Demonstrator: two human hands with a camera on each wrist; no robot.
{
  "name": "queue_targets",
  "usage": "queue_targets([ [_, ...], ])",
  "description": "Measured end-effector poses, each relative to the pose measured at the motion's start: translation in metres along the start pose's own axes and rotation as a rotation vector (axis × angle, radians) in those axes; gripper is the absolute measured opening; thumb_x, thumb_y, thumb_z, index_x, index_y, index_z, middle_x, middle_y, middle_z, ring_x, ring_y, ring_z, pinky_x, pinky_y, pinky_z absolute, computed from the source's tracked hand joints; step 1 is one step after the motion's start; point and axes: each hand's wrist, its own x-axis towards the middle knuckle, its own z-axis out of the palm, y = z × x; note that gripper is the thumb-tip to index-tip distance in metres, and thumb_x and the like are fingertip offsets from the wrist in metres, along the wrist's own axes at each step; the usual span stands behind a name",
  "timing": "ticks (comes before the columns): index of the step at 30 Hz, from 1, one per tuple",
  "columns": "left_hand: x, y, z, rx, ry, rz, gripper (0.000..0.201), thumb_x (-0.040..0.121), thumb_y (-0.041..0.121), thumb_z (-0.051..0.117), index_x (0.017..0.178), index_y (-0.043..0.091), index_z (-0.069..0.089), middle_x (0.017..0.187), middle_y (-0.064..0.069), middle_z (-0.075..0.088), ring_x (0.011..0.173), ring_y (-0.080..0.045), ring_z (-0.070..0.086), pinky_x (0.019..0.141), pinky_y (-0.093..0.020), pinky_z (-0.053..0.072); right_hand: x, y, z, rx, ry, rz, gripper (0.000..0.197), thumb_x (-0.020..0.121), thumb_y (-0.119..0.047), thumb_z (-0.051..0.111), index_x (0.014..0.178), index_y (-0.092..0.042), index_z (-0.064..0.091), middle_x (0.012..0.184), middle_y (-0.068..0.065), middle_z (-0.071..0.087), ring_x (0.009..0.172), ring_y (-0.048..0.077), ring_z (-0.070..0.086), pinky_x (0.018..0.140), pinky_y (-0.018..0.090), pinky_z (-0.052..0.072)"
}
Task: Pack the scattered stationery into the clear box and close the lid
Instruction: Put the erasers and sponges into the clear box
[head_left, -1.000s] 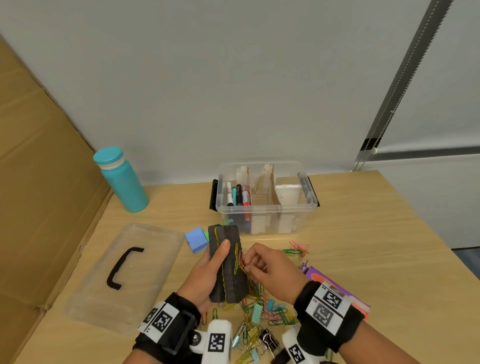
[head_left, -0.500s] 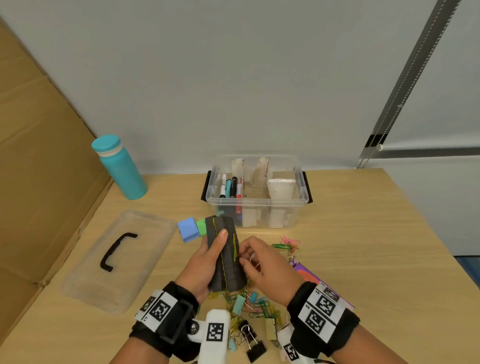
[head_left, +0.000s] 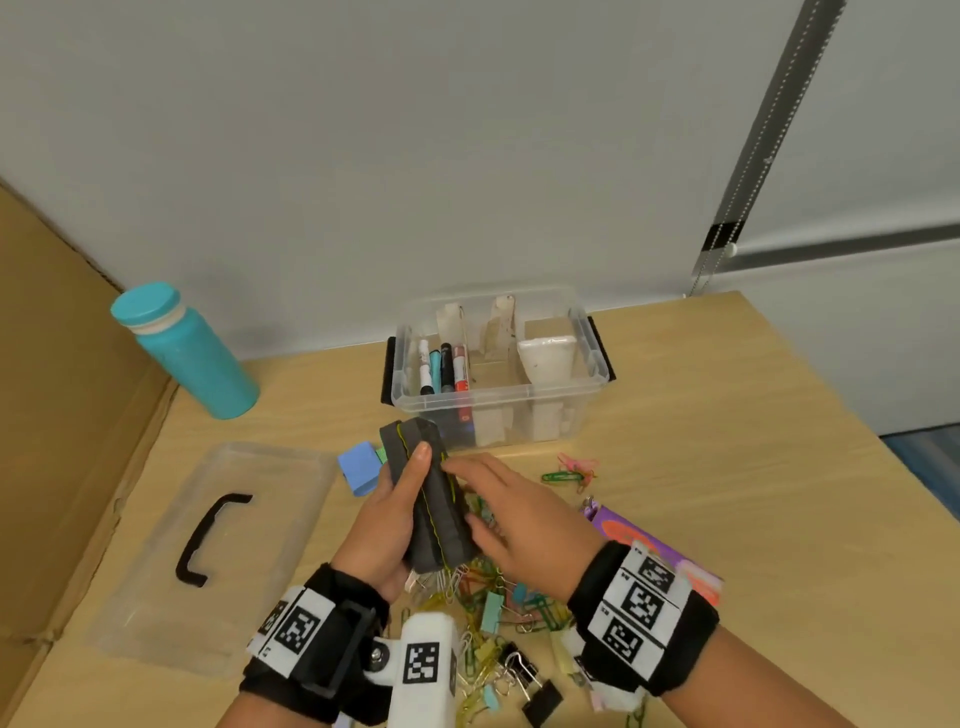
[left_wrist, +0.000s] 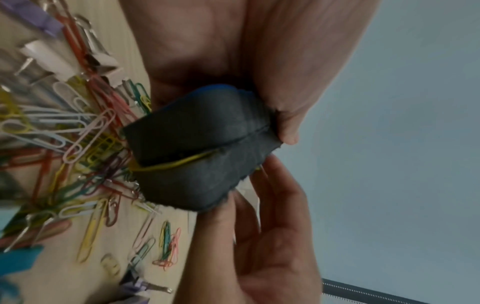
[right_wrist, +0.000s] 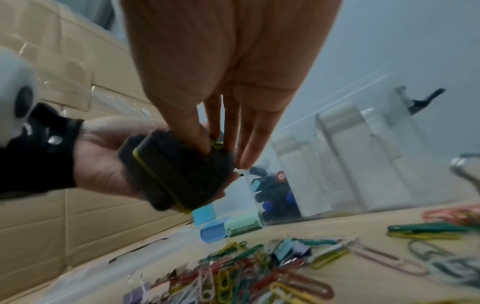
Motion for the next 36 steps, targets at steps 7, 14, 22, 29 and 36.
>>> queue_targets([
  [7,0.013,0.005,-0.015,0.105,-0.125,-0.053,0.048,0.085,0.046,0.057,0.129,0.028,0.048,0.117,-0.012,0.067,0.105,-0.03,0.066,0.09,-0.055,0.052,0.01,-0.008,0.011,-0.192,0.025,0.054,0.019,0.093,-0.025,0.049,0.107,-0.014,0.053,0.113,0.003,0.049,0.091,0.02,0.054,0.071,0.035,0.05],
  [14,0.024,0.012,-0.031,0.075,-0.144,-0.047,0.043,0.088,0.042,0.056,0.127,0.024,0.052,0.11,-0.014,0.065,0.093,-0.026,0.065,0.079,-0.04,0.058,0.007,-0.007,0.025,-0.314,-0.297,0.362,0.034,0.09,-0.005,0.049,0.12,-0.019,0.054,0.117,0.005,0.057,0.105,0.028,0.058,0.083,0.04,0.051],
  [22,0.019,0.01,-0.047,0.029,-0.143,-0.096,0.044,0.085,0.041,0.061,0.124,0.024,0.053,0.107,-0.014,0.063,0.091,-0.027,0.064,0.077,-0.04,0.057,-0.029,0.021,-0.009,-0.43,-0.087,0.69,0.035,0.086,-0.027,0.057,0.12,-0.021,0.048,0.122,-0.001,0.044,0.111,0.021,0.046,0.084,0.031,0.045],
  [29,0.019,-0.004,-0.044,0.054,-0.127,-0.086,0.046,0.081,0.037,0.064,0.125,0.027,0.054,0.102,-0.008,0.062,0.088,-0.024,0.063,0.078,-0.04,0.057,-0.055,0.038,-0.031,-0.366,-0.051,0.737,0.051,0.08,-0.042,0.066,0.121,-0.026,0.041,0.115,-0.003,0.038,0.108,0.02,0.046,0.08,0.026,0.043],
  [36,0.01,-0.01,-0.038,0.123,-0.064,-0.048,0.027,0.086,0.023,0.062,0.112,0.024,0.056,0.089,-0.008,0.064,0.079,-0.024,0.063,0.059,-0.033,0.056,-0.052,0.052,-0.027,-0.409,-0.469,0.813,0.077,0.077,-0.047,0.063,0.139,-0.021,0.026,0.13,0.003,0.042,0.115,0.023,0.048,0.091,0.033,0.047],
])
